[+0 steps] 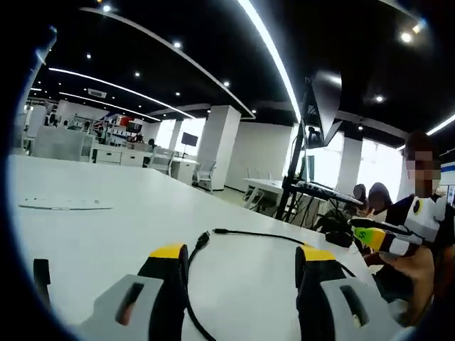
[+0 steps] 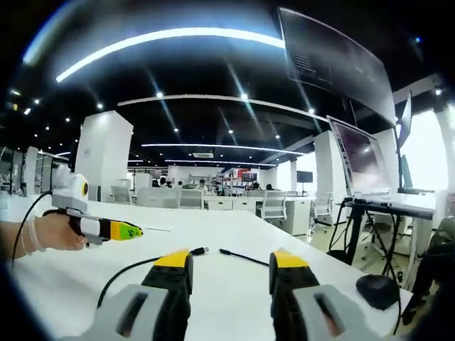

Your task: Find the charging cable on the desk, coil it up and secure with Velcro.

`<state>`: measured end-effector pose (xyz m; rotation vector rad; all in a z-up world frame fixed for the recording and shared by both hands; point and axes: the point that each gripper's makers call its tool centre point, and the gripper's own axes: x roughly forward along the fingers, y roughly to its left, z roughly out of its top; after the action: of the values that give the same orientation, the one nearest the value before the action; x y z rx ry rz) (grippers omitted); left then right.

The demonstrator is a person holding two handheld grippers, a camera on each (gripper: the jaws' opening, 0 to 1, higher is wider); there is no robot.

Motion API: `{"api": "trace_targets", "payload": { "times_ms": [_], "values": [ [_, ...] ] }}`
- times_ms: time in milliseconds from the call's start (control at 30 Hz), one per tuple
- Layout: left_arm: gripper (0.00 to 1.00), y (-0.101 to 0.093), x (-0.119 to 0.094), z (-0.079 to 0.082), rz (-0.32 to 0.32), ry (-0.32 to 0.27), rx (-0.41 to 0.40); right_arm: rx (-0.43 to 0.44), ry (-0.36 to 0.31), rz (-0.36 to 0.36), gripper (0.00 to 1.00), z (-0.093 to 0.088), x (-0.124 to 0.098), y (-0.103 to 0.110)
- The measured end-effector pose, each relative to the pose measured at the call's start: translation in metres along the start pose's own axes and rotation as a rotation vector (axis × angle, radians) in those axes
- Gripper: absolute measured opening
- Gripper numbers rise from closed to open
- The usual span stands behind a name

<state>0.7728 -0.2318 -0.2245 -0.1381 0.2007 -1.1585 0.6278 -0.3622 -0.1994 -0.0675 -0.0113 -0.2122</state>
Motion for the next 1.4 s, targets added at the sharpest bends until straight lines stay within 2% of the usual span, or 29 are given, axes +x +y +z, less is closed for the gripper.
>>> {"api": "trace_targets", "payload": {
  "times_ms": [200, 400, 533, 800, 967, 1100, 1267, 1333, 1400],
  "values": [
    [0.61, 0.01, 0.017, -0.006, -0.001, 0.021, -0.016, -0.035, 0.032, -0.001, 0.43, -0.005, 0.017, -0.006],
    [0.59, 0.024, 0.031, -0.01, 0.016, 0.038, 0.004, -0.061, 0.07, 0.021, 0.43, -0.011, 0.035, -0.009],
    [0.54, 0.027, 0.04, -0.013, -0.002, 0.044, 0.007, -0.063, 0.078, 0.035, 0.43, -0.012, 0.046, -0.01],
    [0.55, 0.038, 0.058, -0.02, 0.001, 0.07, -0.002, -0.055, 0.094, 0.067, 0.42, -0.013, 0.066, -0.016],
    [0.55, 0.042, 0.067, -0.024, -0.004, 0.089, -0.009, -0.087, 0.129, 0.089, 0.42, -0.018, 0.082, -0.019],
    [0.56, 0.048, 0.075, -0.03, -0.007, 0.116, -0.006, -0.115, 0.156, 0.124, 0.4, -0.022, 0.097, -0.018],
    [0.54, 0.051, 0.084, -0.03, -0.021, 0.12, -0.028, -0.152, 0.171, 0.179, 0.39, -0.023, 0.112, -0.013],
    [0.53, 0.05, 0.092, -0.029, -0.038, 0.113, -0.022, -0.127, 0.167, 0.241, 0.39, -0.023, 0.124, -0.007],
    [0.53, 0.05, 0.1, -0.031, -0.054, 0.13, -0.031, -0.124, 0.171, 0.281, 0.39, -0.025, 0.135, -0.005]
  ]
}}
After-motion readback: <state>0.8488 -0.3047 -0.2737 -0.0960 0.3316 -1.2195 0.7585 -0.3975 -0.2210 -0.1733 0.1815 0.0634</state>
